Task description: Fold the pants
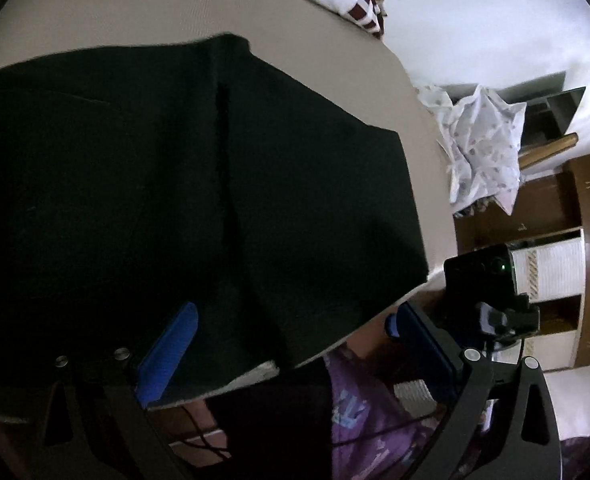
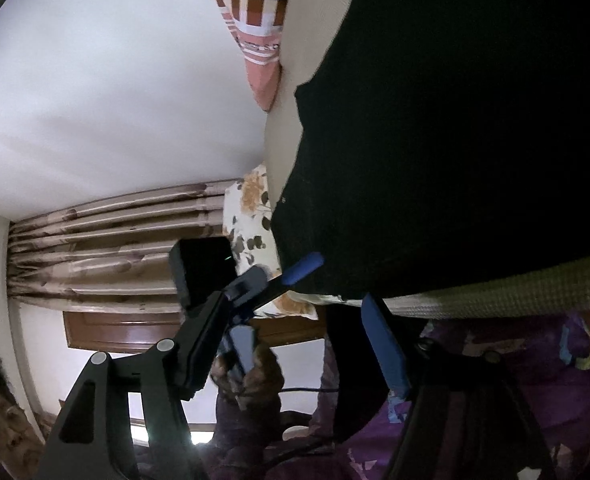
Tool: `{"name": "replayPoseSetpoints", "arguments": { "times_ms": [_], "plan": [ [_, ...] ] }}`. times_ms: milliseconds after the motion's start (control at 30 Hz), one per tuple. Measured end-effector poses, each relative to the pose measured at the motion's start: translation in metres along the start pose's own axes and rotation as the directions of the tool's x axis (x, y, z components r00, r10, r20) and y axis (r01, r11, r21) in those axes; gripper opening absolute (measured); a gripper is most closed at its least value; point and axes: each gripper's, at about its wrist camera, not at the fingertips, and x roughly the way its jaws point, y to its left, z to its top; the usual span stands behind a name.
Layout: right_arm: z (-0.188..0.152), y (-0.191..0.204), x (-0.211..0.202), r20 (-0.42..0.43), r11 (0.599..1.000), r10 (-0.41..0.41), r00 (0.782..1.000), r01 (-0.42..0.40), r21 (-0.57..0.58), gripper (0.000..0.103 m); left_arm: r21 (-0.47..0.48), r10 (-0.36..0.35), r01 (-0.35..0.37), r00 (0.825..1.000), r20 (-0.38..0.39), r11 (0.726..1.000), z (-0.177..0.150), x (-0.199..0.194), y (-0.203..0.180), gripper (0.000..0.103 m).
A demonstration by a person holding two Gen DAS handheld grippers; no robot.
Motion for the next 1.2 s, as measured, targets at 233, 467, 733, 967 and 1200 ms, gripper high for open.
{"name": "replayPoseSetpoints", "arguments": {
  "times_ms": [233, 467, 733, 967, 1200],
  "plan": [
    [0.005, -0.004, -0.014, 0.035, 0.999, 0.036, 0.999, -0.037, 0.027, 0.072, 0.011, 0.012, -0.011, 0.995, -0.1, 1.0, 0.013, 0.027, -0.005, 0.099],
    [0.006, -0.007, -0.02, 0.055, 0.998, 0.04, 0.998, -0.042, 0.051, 0.076, -0.082, 0.017, -0.028, 0.992, -0.128, 0.996, 0.015, 0.033, 0.019, 0.004],
    [0.006, -0.015, -0.028, 0.09, 0.994, 0.048, 0.995, -0.057, 0.099, 0.078, -0.035, 0.063, -0.066, 0.995, -0.073, 0.997, 0.009, 0.024, 0.012, 0.004],
    [0.005, -0.016, -0.027, 0.097, 0.993, 0.054, 0.994, -0.064, 0.104, 0.079, 0.158, 0.192, -0.204, 0.977, 0.09, 0.966, 0.011, 0.014, -0.026, 0.004],
    [0.006, -0.015, -0.028, 0.1, 0.992, 0.058, 0.993, -0.068, 0.103, 0.082, 0.079, 0.168, -0.17, 0.985, 0.033, 0.982, -0.001, 0.029, 0.001, 0.004]
  ]
}}
